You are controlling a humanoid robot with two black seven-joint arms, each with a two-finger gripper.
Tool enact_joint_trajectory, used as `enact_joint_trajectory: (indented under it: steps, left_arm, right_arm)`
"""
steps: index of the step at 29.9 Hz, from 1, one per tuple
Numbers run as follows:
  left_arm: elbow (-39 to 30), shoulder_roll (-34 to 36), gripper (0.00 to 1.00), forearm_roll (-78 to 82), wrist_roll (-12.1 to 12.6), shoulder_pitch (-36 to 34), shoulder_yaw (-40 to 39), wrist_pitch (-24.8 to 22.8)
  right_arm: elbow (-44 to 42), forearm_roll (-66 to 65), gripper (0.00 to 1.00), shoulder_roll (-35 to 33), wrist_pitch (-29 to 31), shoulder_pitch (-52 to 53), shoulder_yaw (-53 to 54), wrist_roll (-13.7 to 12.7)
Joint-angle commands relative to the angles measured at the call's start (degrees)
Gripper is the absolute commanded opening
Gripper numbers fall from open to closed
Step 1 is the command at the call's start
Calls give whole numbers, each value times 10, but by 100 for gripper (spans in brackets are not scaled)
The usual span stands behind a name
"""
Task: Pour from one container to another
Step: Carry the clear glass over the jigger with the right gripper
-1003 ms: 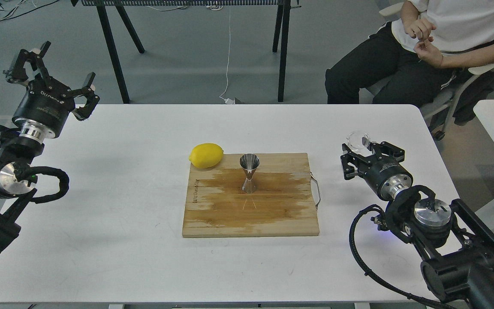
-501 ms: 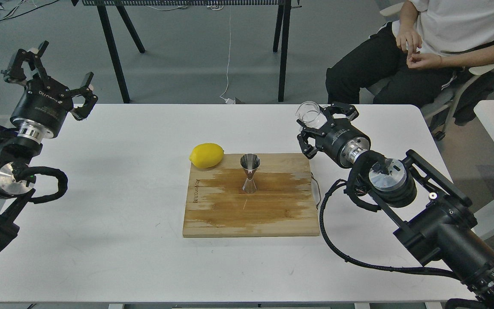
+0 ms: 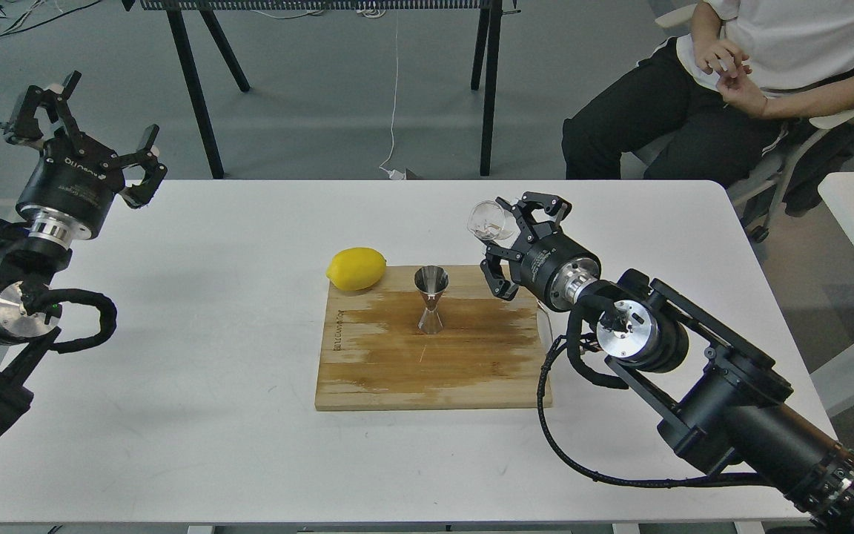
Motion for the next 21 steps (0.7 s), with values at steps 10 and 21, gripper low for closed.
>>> enact_joint_trajectory:
  steps: [10, 21]
  left_arm:
    - [0, 0, 100, 0, 0, 0, 1, 0]
    - [0, -1, 100, 0, 0, 1, 1, 0]
  right_arm:
    - [9, -56, 31, 11, 0, -1, -39, 0]
    - [12, -113, 31, 10, -1, -1, -61, 2]
